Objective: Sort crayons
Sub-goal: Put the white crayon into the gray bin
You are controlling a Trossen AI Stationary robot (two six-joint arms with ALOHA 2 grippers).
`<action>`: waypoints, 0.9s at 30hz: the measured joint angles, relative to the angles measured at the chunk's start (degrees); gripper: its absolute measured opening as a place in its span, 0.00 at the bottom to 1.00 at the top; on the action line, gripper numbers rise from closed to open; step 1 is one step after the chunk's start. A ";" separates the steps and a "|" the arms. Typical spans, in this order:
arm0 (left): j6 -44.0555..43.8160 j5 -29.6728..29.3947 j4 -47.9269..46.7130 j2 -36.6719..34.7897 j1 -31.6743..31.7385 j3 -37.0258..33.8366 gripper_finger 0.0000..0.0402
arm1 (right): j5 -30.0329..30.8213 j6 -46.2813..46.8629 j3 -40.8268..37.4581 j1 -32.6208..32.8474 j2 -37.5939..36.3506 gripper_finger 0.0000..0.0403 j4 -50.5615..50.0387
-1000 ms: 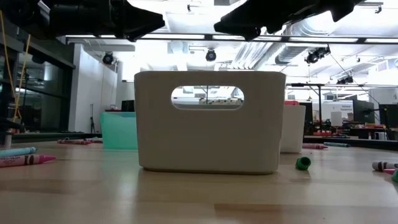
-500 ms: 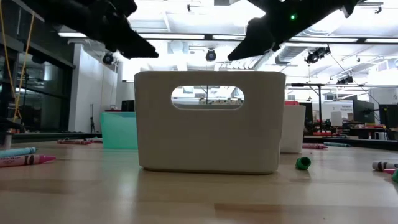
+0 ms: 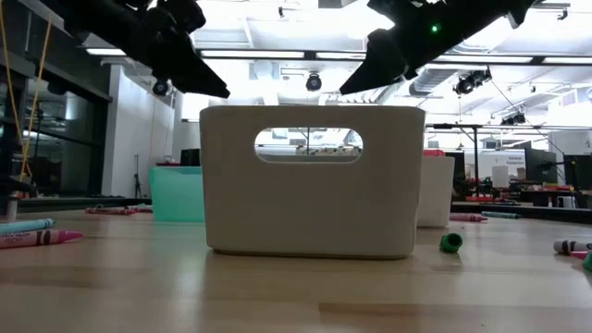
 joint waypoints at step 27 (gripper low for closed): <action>0.08 -0.09 -0.26 0.04 -0.07 -0.02 0.42 | -45.16 91.94 7.09 19.53 10.80 0.39 -39.99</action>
